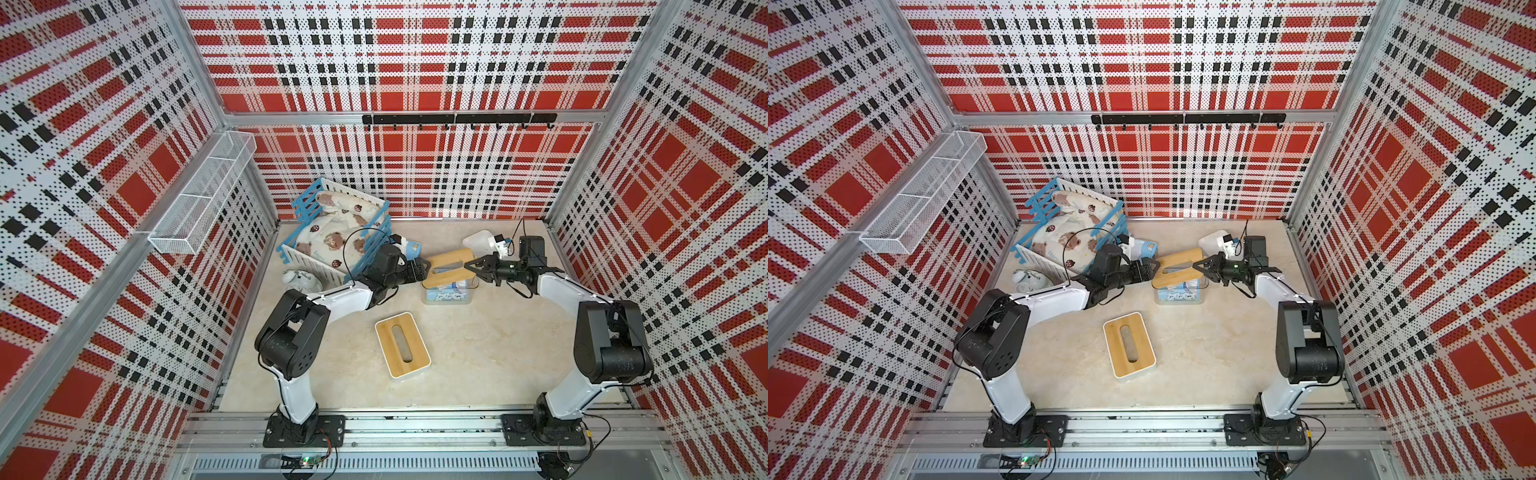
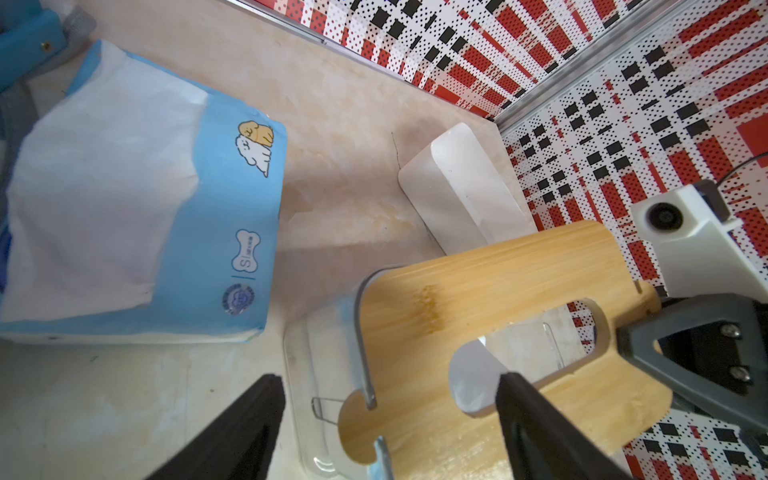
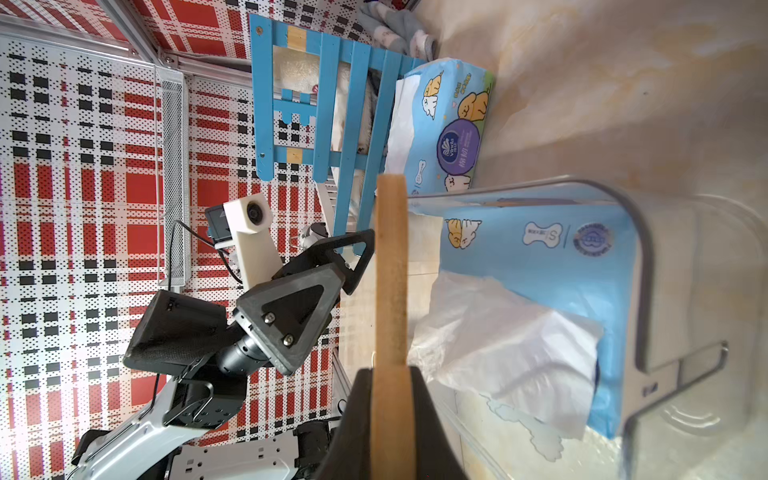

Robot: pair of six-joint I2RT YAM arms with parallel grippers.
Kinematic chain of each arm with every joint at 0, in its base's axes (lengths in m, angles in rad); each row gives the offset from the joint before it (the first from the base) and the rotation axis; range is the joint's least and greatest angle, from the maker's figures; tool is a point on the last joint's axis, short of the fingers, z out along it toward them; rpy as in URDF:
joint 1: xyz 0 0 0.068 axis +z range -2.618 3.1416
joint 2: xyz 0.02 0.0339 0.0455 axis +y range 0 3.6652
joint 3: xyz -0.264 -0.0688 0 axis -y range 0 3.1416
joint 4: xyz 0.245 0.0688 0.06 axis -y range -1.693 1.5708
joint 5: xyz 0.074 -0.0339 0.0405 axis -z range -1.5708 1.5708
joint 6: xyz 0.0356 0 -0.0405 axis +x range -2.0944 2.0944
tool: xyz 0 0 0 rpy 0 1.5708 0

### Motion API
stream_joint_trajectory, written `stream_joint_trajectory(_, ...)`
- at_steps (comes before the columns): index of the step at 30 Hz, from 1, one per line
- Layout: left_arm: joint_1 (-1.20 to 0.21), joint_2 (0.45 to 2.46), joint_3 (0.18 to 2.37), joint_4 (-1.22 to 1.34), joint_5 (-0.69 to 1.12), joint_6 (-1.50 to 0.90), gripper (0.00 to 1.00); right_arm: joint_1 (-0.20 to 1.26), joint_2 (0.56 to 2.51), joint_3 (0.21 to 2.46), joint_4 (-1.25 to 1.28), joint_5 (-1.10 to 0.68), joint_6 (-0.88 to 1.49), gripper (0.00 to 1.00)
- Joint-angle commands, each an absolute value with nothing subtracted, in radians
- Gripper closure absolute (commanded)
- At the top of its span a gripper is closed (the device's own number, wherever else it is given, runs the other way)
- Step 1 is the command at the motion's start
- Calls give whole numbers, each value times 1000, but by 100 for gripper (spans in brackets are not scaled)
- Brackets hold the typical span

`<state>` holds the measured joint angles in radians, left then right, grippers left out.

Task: Put the tissue paper into the tissue box
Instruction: Close the box lid on the tissue box.

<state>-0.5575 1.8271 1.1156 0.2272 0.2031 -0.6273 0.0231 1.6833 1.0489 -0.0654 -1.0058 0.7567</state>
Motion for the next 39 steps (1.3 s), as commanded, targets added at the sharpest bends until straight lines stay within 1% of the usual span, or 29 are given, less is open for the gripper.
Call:
stream_joint_trajectory(1, -565, 1848, 1144, 239, 215, -626, 14, 12, 1714, 1062, -109, -962, 734, 100)
stream_joint_trajectory(14, -569, 1895, 1169, 258, 218, -641, 15, 12, 1735, 1063, -128, -945, 720, 95)
stream_joint_trajectory(28, -587, 1908, 1172, 258, 225, -652, 17, 12, 1722, 1033, -124, -916, 734, 87)
stream_joint_trajectory(32, -588, 1901, 1169, 258, 218, -652, 18, 12, 1712, 1029, -154, -894, 729, 82)
stream_joint_trajectory(39, -586, 1898, 1172, 257, 212, -650, 18, 12, 1722, 1044, -157, -885, 732, 80)
